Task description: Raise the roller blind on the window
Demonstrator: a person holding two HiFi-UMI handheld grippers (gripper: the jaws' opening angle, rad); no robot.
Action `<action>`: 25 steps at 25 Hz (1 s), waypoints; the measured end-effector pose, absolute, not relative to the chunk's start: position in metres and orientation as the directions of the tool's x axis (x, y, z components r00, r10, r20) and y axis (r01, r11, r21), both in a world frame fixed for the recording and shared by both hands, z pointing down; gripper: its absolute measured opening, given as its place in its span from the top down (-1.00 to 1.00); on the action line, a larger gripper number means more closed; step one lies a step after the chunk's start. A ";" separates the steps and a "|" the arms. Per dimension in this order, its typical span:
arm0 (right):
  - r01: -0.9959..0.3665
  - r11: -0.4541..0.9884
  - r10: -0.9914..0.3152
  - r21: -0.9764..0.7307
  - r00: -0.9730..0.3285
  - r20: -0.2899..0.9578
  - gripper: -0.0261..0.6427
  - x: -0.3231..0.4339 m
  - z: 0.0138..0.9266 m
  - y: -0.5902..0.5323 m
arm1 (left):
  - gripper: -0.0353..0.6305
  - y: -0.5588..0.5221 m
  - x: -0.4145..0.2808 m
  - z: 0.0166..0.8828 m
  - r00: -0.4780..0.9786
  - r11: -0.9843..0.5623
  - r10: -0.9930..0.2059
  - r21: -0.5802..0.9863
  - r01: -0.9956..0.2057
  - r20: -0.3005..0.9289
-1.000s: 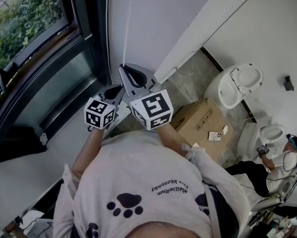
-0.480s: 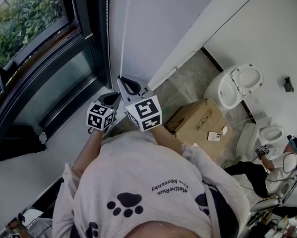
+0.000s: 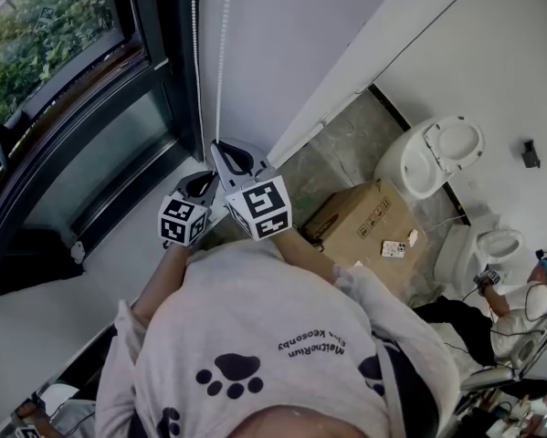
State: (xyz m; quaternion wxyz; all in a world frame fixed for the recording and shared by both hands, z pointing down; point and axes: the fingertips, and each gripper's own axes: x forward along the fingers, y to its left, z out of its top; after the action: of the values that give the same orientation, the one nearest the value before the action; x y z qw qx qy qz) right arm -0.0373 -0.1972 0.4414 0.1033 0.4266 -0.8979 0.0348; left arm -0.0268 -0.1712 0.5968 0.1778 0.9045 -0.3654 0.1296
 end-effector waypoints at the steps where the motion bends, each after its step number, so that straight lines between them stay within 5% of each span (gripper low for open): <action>1: -0.775 0.632 -0.762 0.031 -0.613 0.209 0.89 -0.037 0.441 -0.198 | 0.85 -0.170 -0.028 0.595 0.701 -0.661 -0.622 0.245 -0.709 0.351; 4: -0.782 0.622 -0.771 0.036 -0.605 0.197 0.89 -0.036 0.440 -0.200 | 0.84 -0.171 -0.035 0.581 0.694 -0.647 -0.653 0.254 -0.719 0.303; 7: -0.788 0.614 -0.778 0.030 -0.599 0.189 0.89 -0.035 0.439 -0.201 | 0.59 -0.174 -0.042 0.555 0.682 -0.634 -0.693 0.253 -0.731 0.234; 19: -0.826 0.557 -0.827 0.083 -0.543 0.144 0.89 -0.023 0.425 -0.201 | 0.60 -0.181 -0.066 0.440 0.594 -0.584 -0.804 0.158 -0.796 0.021; 22: -0.837 0.538 -0.842 0.101 -0.525 0.127 0.67 -0.020 0.421 -0.199 | 0.60 -0.180 -0.068 0.419 0.579 -0.575 -0.815 0.151 -0.804 -0.019; 25: -0.851 0.514 -0.857 0.102 -0.505 0.102 0.66 -0.014 0.412 -0.196 | 0.64 -0.179 -0.069 0.401 0.563 -0.564 -0.825 0.141 -0.813 -0.050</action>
State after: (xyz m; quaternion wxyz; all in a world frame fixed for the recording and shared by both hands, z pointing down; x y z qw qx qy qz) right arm -0.0144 -0.1958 0.4119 0.0698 0.4924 -0.8674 -0.0194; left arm -0.0692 -0.1787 0.4009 0.0506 0.8827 -0.4640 -0.0552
